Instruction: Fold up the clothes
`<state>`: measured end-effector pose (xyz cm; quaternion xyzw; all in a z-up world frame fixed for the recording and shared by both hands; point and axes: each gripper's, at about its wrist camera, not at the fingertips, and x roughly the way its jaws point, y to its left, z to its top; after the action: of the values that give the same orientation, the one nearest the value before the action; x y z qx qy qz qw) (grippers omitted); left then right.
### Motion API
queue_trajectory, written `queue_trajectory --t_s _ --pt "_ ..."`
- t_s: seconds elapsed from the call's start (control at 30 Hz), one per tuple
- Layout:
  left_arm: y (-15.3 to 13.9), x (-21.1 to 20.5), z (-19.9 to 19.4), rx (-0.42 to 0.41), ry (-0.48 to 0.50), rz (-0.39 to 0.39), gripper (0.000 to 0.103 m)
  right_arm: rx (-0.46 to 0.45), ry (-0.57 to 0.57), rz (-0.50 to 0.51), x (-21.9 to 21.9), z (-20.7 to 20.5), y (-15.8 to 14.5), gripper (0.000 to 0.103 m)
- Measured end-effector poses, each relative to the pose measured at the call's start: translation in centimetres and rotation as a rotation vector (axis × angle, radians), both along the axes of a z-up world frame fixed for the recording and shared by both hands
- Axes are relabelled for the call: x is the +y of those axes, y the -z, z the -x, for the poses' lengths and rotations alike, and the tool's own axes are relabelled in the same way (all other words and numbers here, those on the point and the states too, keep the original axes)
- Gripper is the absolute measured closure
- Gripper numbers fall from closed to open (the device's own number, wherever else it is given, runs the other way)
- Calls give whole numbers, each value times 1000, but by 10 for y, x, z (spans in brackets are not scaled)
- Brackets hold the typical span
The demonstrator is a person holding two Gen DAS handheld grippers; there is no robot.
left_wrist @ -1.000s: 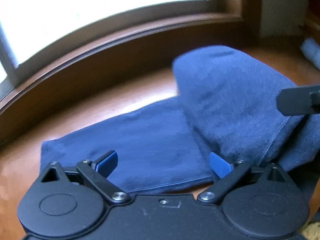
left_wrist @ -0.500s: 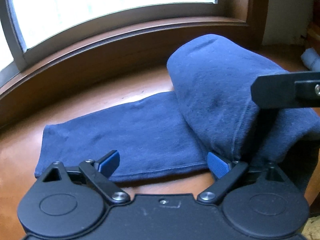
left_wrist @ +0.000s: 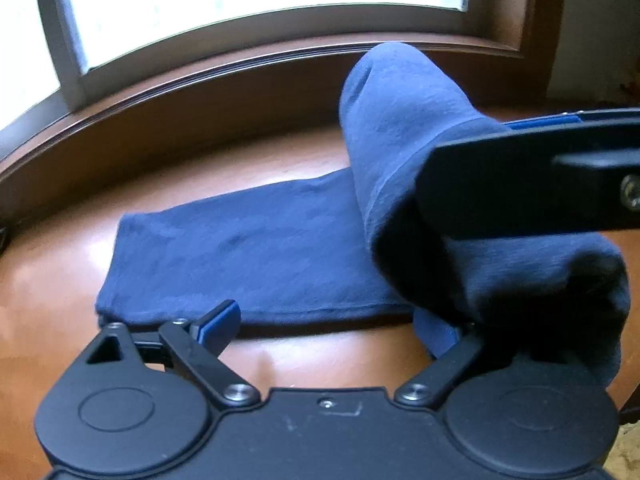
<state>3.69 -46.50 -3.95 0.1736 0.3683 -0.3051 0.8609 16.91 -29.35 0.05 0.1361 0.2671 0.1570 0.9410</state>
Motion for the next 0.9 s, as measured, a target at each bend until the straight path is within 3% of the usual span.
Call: queue_trajectory --t_s 0.27,0.47,0.6,0.7,0.9 --pt "3 27 -6 73 -76 51 10 28 -114 -81 14 -21 8 9" --pt "3 48 -1 42 -131 1 10 76 -149 -209 22 -37 18 10" --pt "-10 66 -3 22 -165 19 10 11 -137 -268 13 -29 -1 12" --pt "-23 68 -2 -21 -138 13 10 -35 -59 -221 1 -28 -11 11" --pt "-44 71 14 -96 -64 -4 9 -8 68 -31 -5 -66 0 11"
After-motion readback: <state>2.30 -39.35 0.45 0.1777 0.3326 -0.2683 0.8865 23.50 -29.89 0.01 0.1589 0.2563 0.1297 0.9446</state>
